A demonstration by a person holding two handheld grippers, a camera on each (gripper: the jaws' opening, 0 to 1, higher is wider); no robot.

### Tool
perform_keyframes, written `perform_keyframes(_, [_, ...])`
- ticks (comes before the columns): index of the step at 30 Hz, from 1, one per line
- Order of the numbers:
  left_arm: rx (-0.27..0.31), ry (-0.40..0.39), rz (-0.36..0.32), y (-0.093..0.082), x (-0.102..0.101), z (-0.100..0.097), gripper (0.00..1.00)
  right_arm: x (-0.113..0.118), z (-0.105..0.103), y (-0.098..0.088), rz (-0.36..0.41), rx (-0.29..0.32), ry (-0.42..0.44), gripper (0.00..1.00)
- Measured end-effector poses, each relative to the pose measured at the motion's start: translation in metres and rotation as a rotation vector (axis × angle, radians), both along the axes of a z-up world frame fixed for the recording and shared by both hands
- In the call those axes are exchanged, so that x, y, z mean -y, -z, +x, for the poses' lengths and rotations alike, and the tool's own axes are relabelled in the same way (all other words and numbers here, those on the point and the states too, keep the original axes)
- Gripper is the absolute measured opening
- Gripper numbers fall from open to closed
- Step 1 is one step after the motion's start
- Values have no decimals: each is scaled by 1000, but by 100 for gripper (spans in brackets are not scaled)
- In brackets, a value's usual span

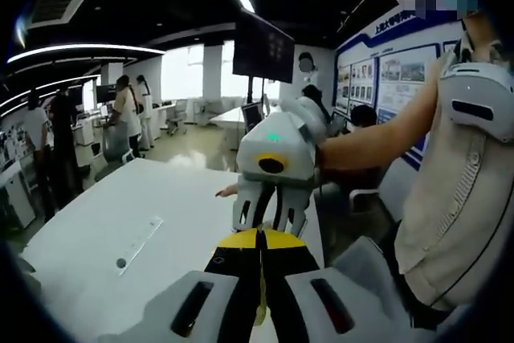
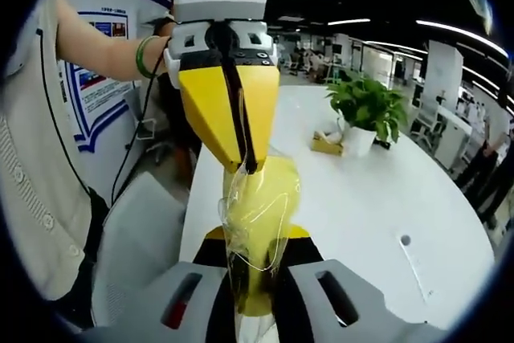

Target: Compare the silicone blocks by pressing each to a similar depth, holding the contact briefly, and releasing to observe deformation and rebound differences across the visible hardness samples.

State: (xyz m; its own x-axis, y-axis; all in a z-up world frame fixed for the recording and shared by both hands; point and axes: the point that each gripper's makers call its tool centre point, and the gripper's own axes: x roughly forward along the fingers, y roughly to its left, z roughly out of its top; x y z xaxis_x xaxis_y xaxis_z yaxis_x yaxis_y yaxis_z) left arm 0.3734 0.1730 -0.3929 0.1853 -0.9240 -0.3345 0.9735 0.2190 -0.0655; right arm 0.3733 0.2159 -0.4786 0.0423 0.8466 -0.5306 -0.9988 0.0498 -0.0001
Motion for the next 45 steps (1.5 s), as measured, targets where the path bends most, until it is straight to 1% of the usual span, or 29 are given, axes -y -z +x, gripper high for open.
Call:
perform_keyframes(3, [-1, 3, 1, 0, 0, -1, 0, 0, -1, 0, -3, 5, -6, 4])
perform_keyframes(8, [23, 5, 20, -1, 0, -3, 0, 1, -2, -1, -1, 15, -4, 4])
perform_keyframes(10, [26, 8, 24, -2, 0, -4, 0, 1, -3, -2, 1, 8, -7, 4])
perform_keyframes(15, [39, 13, 34, -3, 1, -5, 0, 2, -4, -3, -5, 14, -6, 5])
perform_keyframes(20, [42, 16, 37, -5, 0, -5, 0, 3, -5, -4, -9, 17, -4, 5])
perform_keyframes(21, [43, 15, 39, -5, 0, -5, 0, 3, -4, -4, -8, 28, -4, 6])
perform_keyframes(26, [48, 17, 48, -5, -1, -5, 0, 4, -5, -4, -15, 23, -5, 6])
perform_keyframes(33, [49, 12, 65, -4, -4, -6, 0, 4, -5, -2, -23, 38, -9, 8])
perform_keyframes(38, [54, 8, 69, -3, -4, -7, 0, 4, -4, -2, -22, 35, -8, 9])
perform_keyframes(41, [54, 3, 67, -4, -4, -7, 0, 4, -3, -2, -22, 45, -10, 10])
perform_keyframes(43, [57, -1, 68, -5, -4, -6, 0, 4, 0, -3, -19, 62, -9, 10])
perform_keyframes(45, [56, -3, 66, -5, -4, -7, 0, 4, -2, -3, -19, 50, -11, 11])
